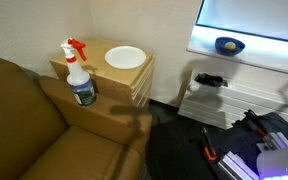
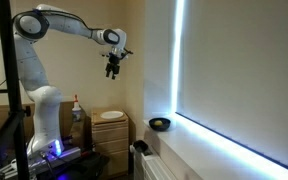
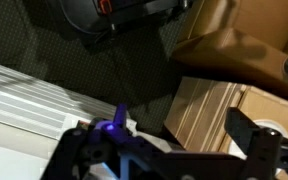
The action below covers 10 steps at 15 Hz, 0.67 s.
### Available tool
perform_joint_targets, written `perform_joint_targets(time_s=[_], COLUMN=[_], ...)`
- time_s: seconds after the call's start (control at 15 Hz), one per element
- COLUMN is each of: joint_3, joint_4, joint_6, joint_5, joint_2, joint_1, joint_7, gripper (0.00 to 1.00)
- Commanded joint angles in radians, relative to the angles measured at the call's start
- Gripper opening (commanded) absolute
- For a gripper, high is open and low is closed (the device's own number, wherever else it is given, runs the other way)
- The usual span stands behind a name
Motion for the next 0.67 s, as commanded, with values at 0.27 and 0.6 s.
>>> perform_joint_targets(time_s=[0.27, 0.6], joint_3=[-0.078, -0.059], joint_4=[0.025, 0.037], joint_6=[0.205, 0.275], joint_5=[0.016, -0.029], joint_2=[0.13, 0.179], joint_1=[-0.11, -0.119], joint_7=[0.075, 0.179], gripper=[1.0, 1.0])
